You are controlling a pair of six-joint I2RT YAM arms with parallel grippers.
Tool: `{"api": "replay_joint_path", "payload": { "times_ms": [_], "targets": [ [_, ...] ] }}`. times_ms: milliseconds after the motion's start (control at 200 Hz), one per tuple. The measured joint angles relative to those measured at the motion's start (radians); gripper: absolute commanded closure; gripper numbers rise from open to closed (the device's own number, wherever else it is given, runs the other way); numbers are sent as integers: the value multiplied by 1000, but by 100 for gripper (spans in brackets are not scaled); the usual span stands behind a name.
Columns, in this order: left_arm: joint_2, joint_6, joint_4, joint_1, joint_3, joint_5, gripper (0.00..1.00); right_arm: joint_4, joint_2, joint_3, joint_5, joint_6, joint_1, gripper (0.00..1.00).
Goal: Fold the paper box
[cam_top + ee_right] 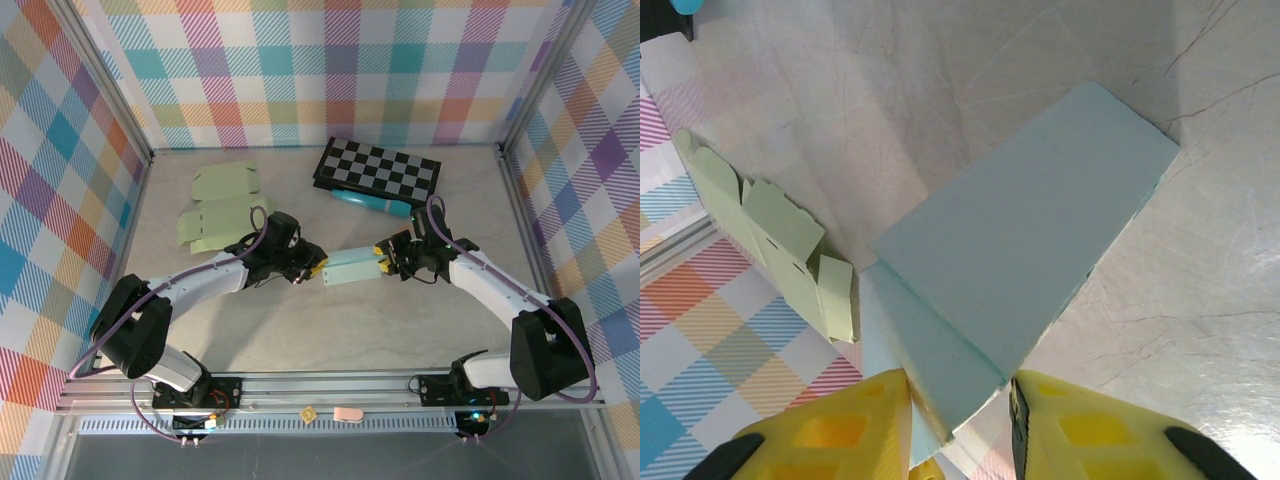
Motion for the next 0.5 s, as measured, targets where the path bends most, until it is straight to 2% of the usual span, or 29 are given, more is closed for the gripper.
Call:
{"api": "replay_joint_path", "payload": {
  "times_ms": [100,315,500],
  "targets": [
    [0,0,0,-1,-1,0,78,-12,2,6,0,-8,0,67],
    [0,3,1,-2,-1,-1,80,-132,14,71,31,-60,0,50],
    [0,4,0,-4,-1,-3,81,-202,15,144,42,-94,0,49]
  ]
}}
